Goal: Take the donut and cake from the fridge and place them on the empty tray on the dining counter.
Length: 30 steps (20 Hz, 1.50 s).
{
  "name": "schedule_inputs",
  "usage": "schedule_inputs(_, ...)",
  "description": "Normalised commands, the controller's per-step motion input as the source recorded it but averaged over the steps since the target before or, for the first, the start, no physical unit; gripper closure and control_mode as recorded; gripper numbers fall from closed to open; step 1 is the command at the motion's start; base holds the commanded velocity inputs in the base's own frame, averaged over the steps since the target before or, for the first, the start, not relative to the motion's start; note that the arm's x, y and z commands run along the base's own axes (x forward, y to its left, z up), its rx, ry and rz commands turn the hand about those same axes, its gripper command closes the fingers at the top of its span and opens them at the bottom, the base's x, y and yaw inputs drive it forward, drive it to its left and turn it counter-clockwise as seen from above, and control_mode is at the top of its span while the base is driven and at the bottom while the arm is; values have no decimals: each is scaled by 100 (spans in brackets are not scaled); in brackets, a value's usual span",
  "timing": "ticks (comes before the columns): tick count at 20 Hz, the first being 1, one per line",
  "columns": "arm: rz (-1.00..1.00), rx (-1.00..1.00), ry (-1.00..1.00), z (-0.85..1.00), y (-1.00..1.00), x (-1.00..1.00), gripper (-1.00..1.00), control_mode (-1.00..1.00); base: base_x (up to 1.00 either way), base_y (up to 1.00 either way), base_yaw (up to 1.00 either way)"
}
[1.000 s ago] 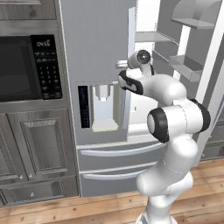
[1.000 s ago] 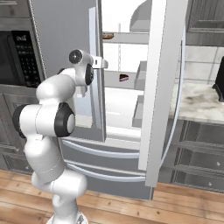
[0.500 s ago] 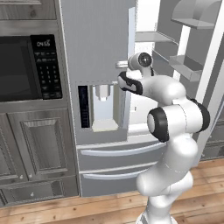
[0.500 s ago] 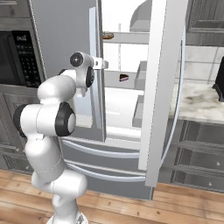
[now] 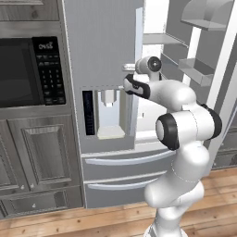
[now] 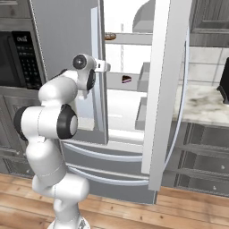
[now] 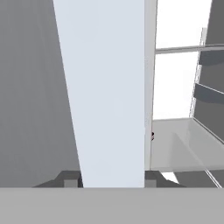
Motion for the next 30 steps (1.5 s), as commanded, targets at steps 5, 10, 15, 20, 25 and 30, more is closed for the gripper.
schedule_inputs(5, 1, 3, 0, 0, 52, 3, 100, -100, 0, 0, 0)
schedule_inputs(10, 0, 0, 3, 0, 82, 0, 100, -100, 0, 0, 0)
schedule_inputs(15, 0, 0, 8, 2, 96, -9, 100, -100, 0, 0, 0)
schedule_inputs(20, 0, 0, 6, 2, 98, -35, 100, -100, 0, 0, 0)
schedule_inputs(25, 0, 0, 2, 0, 99, -57, 100, -100, 0, 0, 0)
schedule_inputs(30, 0, -1, 0, 0, 100, -68, 100, -100, 0, 0, 0)
